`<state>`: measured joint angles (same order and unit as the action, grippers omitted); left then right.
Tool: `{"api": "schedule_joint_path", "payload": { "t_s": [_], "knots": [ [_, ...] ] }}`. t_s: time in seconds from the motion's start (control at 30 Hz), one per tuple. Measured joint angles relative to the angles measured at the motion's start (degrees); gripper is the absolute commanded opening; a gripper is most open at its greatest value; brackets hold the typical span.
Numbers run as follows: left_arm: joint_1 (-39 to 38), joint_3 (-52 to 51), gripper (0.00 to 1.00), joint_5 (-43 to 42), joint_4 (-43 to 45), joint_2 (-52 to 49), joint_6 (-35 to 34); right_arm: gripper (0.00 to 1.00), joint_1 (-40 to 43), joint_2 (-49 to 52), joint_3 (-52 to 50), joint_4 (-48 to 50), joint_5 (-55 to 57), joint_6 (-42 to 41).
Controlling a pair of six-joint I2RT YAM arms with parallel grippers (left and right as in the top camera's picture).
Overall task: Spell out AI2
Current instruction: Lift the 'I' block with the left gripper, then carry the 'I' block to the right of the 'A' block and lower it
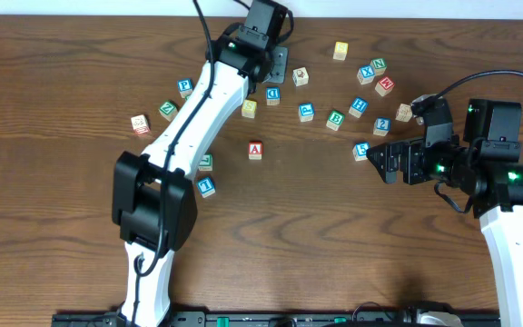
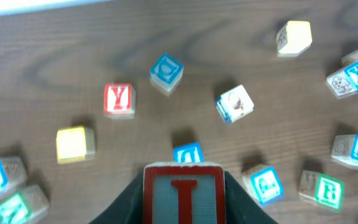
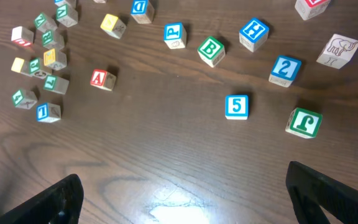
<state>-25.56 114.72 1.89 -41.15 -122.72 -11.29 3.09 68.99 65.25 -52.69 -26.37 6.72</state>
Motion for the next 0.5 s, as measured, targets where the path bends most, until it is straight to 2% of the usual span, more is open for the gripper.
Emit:
{"api": "schedule_joint_path", "payload": {
  "t_s": [0.23, 0.5],
  "knots": [
    [-0.2, -0.1, 0.28, 0.0, -15.6, 1.2, -9.4, 0.99, 0.0, 0.0, 0.0, 0.0, 0.0, 0.0],
    [-2.9, -0.1, 0.28, 0.0, -24.5, 1.2, -14.6, 0.99, 0.0, 0.0, 0.0, 0.0, 0.0, 0.0]
  ]
}}
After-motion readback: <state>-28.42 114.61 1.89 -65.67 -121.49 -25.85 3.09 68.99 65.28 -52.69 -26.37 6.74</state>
